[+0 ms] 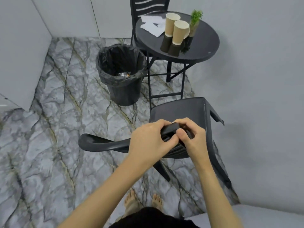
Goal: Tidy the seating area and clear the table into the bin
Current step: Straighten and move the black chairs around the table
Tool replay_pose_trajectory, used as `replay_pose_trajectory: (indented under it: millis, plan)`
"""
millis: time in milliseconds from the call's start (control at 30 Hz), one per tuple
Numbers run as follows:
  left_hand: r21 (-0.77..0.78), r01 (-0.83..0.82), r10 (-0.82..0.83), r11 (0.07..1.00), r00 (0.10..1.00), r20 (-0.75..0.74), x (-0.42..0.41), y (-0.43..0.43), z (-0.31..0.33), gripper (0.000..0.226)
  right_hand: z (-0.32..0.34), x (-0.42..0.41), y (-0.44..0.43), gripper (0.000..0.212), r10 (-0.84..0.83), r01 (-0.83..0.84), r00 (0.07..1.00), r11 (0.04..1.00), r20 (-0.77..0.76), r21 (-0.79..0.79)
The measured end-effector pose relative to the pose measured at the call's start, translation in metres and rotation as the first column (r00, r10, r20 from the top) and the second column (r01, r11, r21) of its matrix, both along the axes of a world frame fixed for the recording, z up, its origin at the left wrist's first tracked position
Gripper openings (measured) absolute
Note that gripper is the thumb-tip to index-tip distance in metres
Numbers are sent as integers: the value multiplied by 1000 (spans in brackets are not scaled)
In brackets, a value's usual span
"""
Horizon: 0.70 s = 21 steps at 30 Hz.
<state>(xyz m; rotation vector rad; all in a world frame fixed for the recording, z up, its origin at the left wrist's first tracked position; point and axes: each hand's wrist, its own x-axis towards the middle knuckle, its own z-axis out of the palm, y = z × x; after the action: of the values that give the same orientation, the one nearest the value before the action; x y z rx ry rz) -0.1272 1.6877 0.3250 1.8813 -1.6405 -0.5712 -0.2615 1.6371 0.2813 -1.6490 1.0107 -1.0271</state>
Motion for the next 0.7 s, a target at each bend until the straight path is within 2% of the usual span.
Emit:
replay_pose_trajectory:
  millis: [67,233,300,433,533,633,700]
  plan:
    - [52,99,-93,994,991,-99,-2,-4,8,46,3,-15,4,52,-2,2,1000,1000,-1,1]
    - [100,325,-266,940,886,-380,9,-1,13,32,12,-35,1,27,28,-26,996,999,-82,28]
    - [103,363,-296,926,868,-398,21,10,7,28,14,-42,-1,22,22,-20,998,999,-58,38]
    - [120,261,-193,958,893,-408,58,44,-21,18,16,-64,-6,12,-18,18,1000,1000,15,22]
    - [100,128,-70,987,890,-451,80,64,-47,26,14,-87,-10,13,-61,60,998,998,32,16]
    - [57,72,-38,996,887,-460,92,66,-69,35,14,-107,-18,15,-89,88,995,996,37,26]
    - [53,56,-23,997,876,-481,98,63,-84,31,14,-118,-23,18,-91,90,995,995,35,38]
